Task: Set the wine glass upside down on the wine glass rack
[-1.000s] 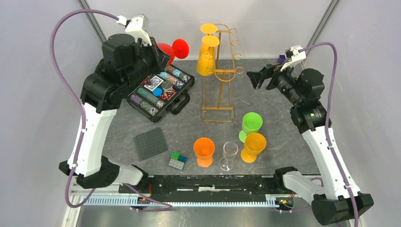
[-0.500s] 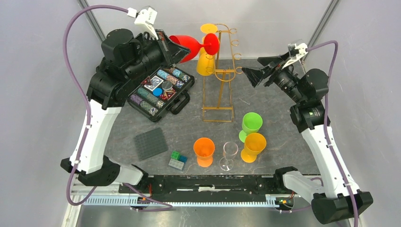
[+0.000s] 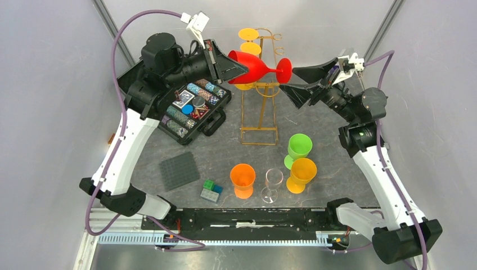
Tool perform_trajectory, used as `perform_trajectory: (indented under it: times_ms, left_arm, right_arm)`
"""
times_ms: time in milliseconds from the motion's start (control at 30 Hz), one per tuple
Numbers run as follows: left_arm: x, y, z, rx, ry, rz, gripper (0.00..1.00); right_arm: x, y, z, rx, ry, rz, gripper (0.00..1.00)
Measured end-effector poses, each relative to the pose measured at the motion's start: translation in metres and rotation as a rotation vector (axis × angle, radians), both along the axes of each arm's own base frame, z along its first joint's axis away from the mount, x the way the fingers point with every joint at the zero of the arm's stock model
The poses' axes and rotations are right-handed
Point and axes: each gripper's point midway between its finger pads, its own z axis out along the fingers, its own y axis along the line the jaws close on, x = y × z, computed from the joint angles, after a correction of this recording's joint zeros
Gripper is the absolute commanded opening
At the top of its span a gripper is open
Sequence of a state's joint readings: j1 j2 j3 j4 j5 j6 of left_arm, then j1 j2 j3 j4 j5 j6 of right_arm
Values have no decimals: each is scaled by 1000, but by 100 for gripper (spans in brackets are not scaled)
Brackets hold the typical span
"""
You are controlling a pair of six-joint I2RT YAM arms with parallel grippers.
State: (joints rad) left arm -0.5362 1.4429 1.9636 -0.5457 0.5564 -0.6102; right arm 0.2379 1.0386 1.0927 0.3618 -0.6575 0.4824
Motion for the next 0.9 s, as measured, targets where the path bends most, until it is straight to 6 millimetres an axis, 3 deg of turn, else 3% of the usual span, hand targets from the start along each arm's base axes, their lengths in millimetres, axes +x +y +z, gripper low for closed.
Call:
perform_trajectory:
  times_ms: [200,367,467,633,767,900]
  left_arm:
    - [-7,-8,0,-34,20,-68,2]
    - [-13,-10,6,-53,0,-103,2]
    - [-14,-10,5,-54,-4,-110,2]
    - [-13,-12,1,-50,6,-116,3]
    - [-15,-12,0,-49,8,-131,16]
    - [-22,-16,-3,-48,24,-162,49]
  right_arm:
    - [6,2,-4,7,14,-1,76]
    - [12,2,-11,6,37,-7,63]
    - [13,2,-14,8,45,-12,51]
    - [18,0,-18,10,60,-34,19]
    - [23,-4,-20,20,77,-69,2]
    - [29,-8,-22,25,92,-106,0]
